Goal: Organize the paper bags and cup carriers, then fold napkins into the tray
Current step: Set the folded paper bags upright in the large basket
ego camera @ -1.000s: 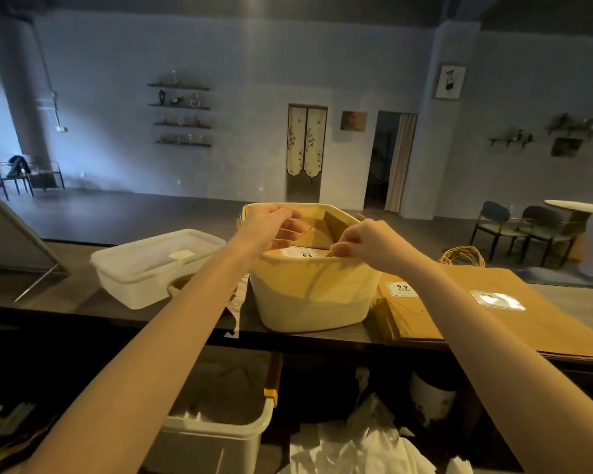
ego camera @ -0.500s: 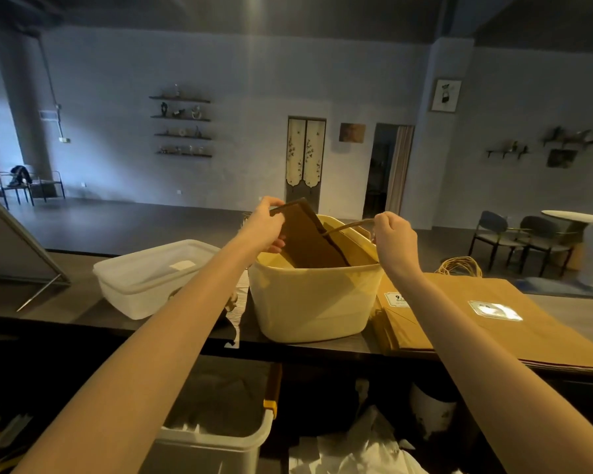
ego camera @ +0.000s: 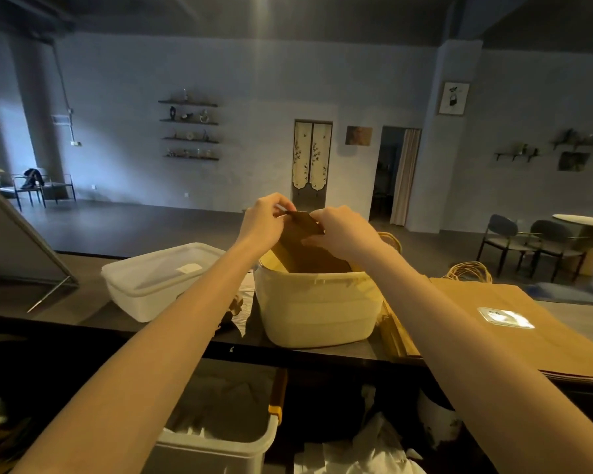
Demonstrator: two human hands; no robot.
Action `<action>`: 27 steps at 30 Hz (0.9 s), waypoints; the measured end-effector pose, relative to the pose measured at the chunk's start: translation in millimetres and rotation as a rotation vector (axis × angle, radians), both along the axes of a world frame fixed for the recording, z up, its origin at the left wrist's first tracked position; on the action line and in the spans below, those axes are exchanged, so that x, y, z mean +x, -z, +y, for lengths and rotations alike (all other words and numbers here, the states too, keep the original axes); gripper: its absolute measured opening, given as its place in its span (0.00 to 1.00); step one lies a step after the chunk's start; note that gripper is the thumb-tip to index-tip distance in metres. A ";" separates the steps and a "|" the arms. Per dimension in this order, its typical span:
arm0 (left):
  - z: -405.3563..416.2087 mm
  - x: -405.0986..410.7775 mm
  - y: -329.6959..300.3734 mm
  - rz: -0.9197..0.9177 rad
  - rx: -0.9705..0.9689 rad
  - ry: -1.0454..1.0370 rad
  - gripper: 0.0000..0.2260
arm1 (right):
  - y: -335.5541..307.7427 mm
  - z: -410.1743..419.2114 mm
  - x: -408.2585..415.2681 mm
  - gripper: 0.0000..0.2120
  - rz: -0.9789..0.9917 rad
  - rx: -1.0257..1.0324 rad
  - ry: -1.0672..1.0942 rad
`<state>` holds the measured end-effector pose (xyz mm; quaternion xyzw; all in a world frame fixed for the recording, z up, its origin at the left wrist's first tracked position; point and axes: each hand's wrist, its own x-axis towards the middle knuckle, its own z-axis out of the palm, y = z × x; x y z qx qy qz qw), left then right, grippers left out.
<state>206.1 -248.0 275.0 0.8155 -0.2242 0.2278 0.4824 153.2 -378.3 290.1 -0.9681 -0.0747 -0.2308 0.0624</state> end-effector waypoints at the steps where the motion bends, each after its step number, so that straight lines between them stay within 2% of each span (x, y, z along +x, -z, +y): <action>1: 2.2 0.7 -0.6 0.001 -0.009 0.013 0.07 | 2.1 2.2 4.8 0.13 -0.047 0.029 0.011; 5: 12.9 5.3 -1.2 0.041 -0.074 0.049 0.10 | 15.8 11.0 15.4 0.12 -0.197 0.369 0.010; 7: 16.3 7.0 -1.2 0.092 -0.122 0.049 0.10 | 24.4 19.5 14.9 0.12 -0.205 0.527 -0.023; 10: 22.9 9.6 -0.9 0.175 -0.212 0.020 0.10 | 32.6 28.5 13.4 0.15 -0.059 0.602 -0.110; 12: 28.0 11.5 0.1 0.216 -0.224 0.025 0.12 | 30.5 32.6 10.0 0.17 0.184 0.627 -0.160; 14: 30.5 11.5 2.3 0.246 -0.153 0.041 0.13 | 26.1 36.6 6.4 0.18 0.359 0.556 -0.172; 17: 30.7 11.9 4.4 0.238 -0.107 -0.002 0.13 | 21.0 44.2 3.7 0.19 0.407 0.318 -0.148; 20: 32.4 6.5 -3.0 0.198 -0.112 -0.072 0.11 | 19.3 49.5 3.4 0.22 0.512 0.201 -0.161; 23: 32.2 -3.3 -14.1 0.113 -0.104 -0.088 0.11 | 19.4 43.7 2.1 0.25 0.572 0.202 -0.204; 27: 18.2 -24.1 -29.3 0.023 -0.113 -0.014 0.11 | 10.0 16.0 -9.0 0.22 0.490 0.324 -0.224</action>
